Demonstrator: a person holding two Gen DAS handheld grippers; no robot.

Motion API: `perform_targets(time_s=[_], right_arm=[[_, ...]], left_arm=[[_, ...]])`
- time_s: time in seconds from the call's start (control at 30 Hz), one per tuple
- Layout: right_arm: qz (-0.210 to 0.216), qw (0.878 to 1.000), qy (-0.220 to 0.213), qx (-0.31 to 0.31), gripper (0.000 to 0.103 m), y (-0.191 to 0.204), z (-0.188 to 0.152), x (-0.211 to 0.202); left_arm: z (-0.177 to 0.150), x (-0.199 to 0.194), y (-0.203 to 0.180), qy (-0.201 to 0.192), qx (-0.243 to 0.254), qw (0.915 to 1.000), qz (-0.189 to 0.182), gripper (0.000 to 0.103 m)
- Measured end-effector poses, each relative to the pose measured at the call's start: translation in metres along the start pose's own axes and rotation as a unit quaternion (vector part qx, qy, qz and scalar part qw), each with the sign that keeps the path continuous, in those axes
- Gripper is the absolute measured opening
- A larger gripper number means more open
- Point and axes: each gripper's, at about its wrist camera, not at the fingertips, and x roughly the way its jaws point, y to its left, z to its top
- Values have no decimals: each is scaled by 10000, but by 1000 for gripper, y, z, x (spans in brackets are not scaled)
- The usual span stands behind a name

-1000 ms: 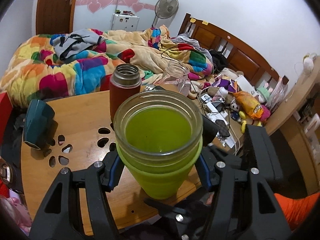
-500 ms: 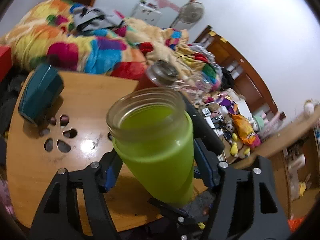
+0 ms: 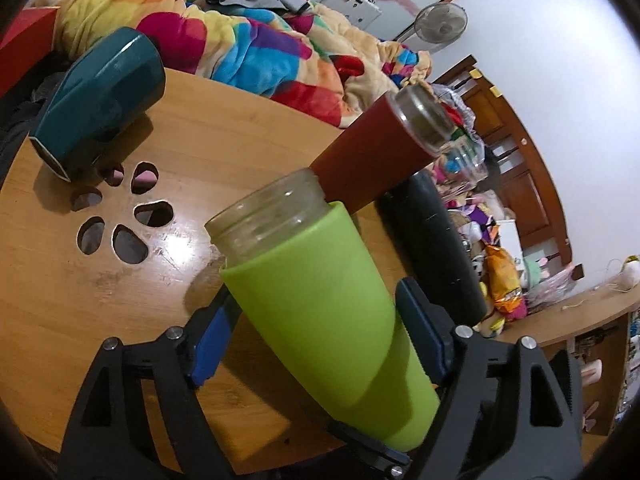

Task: Flip cup upside down
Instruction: 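Close the right gripper around the tumbler's base while the left gripper holds it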

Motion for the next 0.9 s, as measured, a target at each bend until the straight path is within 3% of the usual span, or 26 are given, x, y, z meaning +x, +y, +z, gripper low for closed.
perform_targets(time_s=[0.33, 0.6, 0.73, 0.8, 0.9], right_arm=[[68, 9999, 79, 54, 62, -2, 0, 7], [144, 9998, 76, 136, 62, -5, 0, 5], [263, 9991, 150, 298, 62, -9, 1, 7], [404, 9979, 174, 479, 62, -14, -1, 5], [343, 9976, 232, 550, 63, -16, -7, 4]], left_arm=[[-1, 10, 8, 65, -183, 9989, 419, 84], [-6, -7, -10, -304, 399, 9945, 916, 87], [-19, -26, -30, -766, 897, 9827, 1426, 87], [-30, -36, -47, -1039, 1330, 9736, 1534, 87], [-41, -36, -68, -1130, 1918, 9611, 1633, 87]])
